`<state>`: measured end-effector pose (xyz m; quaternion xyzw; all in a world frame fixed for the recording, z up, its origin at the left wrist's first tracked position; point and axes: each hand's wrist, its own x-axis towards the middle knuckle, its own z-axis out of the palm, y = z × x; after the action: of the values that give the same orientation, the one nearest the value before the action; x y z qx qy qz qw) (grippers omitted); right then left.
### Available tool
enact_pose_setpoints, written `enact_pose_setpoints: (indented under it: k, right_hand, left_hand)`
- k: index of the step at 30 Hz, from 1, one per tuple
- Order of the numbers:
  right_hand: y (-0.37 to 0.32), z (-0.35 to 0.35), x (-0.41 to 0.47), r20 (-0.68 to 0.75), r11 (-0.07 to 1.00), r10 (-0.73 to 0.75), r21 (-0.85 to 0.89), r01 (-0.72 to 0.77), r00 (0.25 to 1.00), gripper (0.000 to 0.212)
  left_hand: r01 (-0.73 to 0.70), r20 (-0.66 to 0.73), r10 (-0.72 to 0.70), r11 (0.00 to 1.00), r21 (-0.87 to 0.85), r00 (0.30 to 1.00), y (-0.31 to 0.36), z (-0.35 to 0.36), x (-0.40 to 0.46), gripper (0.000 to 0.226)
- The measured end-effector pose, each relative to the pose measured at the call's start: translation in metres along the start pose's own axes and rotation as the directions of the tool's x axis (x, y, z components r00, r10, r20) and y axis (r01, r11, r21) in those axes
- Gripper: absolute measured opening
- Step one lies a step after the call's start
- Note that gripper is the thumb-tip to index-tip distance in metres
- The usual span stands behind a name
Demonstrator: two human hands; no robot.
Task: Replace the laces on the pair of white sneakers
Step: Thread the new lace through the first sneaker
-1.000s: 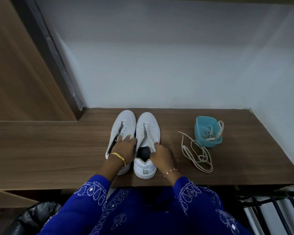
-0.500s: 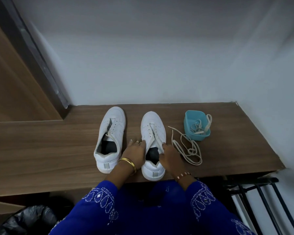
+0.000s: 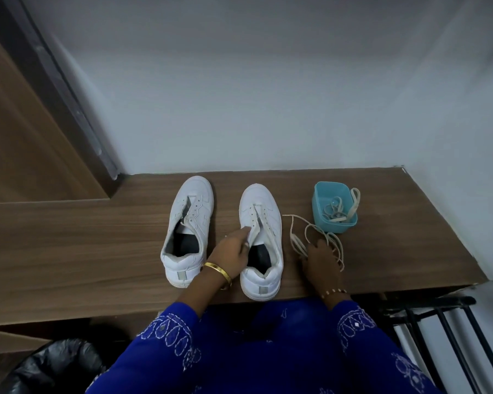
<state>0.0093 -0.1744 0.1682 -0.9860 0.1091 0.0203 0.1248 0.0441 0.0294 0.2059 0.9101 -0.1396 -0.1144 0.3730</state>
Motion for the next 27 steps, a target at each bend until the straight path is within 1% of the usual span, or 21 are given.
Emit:
enact_pose_setpoints:
  k: [1, 2, 4, 6, 8, 11, 13, 14, 16, 18, 21, 24, 27]
  right_hand:
    - [0.000, 0.004, 0.001, -0.036, 0.999, -0.024, 0.025, 0.025, 0.999, 0.009]
    - [-0.001, 0.006, 0.002, -0.056, 0.998, -0.030, 0.057, 0.033, 0.998, 0.007]
    - [-0.007, 0.001, 0.006, -0.092, 0.985, -0.027, 0.165, 0.042, 0.995, 0.005]
    - [-0.018, -0.015, 0.011, -0.117, 0.951, -0.003, 0.308, 0.039, 0.993, 0.009]
    - [-0.031, -0.031, 0.017, -0.138, 0.883, 0.049, 0.469, 0.022, 0.989, 0.008]
    - [-0.053, -0.049, 0.019, -0.187, 0.771, 0.004, 0.626, 0.116, 0.982, 0.002]
    - [-0.064, -0.054, 0.015, -0.158, 0.718, -0.043, 0.681, 0.141, 0.986, 0.007]
    - [-0.068, -0.055, 0.012, -0.138, 0.704, -0.064, 0.695, 0.143, 0.988, 0.009]
    - [-0.074, -0.054, 0.007, -0.129, 0.711, -0.079, 0.688, 0.146, 0.989, 0.011]
    - [-0.074, -0.052, 0.003, -0.138, 0.733, -0.077, 0.664, 0.150, 0.987, 0.013]
    - [-0.074, -0.053, -0.002, -0.120, 0.749, -0.110, 0.642, 0.161, 0.987, 0.011]
    - [-0.073, -0.056, -0.003, -0.111, 0.721, -0.121, 0.673, 0.164, 0.986, 0.010]
    - [-0.069, -0.058, 0.000, -0.105, 0.694, -0.111, 0.703, 0.153, 0.988, 0.025]
  left_hand:
    - [-0.004, -0.016, 0.003, 1.000, -0.020, 1.000, 0.001, -0.001, 0.000, 0.043]
    - [-0.014, -0.035, 0.013, 0.999, -0.037, 0.999, 0.004, -0.002, -0.001, 0.042]
    - [-0.039, -0.073, 0.034, 0.997, -0.068, 0.997, 0.009, -0.005, -0.002, 0.040]
    - [-0.064, -0.115, 0.051, 0.991, -0.116, 0.992, 0.017, -0.007, -0.003, 0.036]
    - [-0.093, -0.133, 0.075, 0.987, -0.132, 0.988, 0.024, -0.009, -0.004, 0.034]
    - [-0.117, -0.084, 0.109, 0.988, -0.103, 0.991, 0.026, -0.008, 0.001, 0.043]
    - [-0.094, -0.090, 0.083, 0.988, -0.124, 0.992, 0.031, -0.007, 0.002, 0.043]
    - [-0.070, -0.112, 0.051, 0.984, -0.166, 0.992, 0.034, -0.007, 0.002, 0.041]
    - [0.010, -0.154, -0.057, 0.955, -0.295, 0.986, 0.038, -0.009, 0.005, 0.043]
    - [0.053, -0.177, -0.151, 0.887, -0.460, 0.973, 0.038, -0.011, 0.009, 0.041]
    - [0.081, -0.157, -0.247, 0.738, -0.670, 0.956, 0.035, -0.015, 0.012, 0.033]
    - [0.141, -0.057, -0.328, 0.546, -0.826, 0.943, 0.036, -0.017, 0.010, 0.022]
    - [0.193, 0.073, -0.347, 0.325, -0.926, 0.935, 0.037, -0.018, 0.010, 0.023]
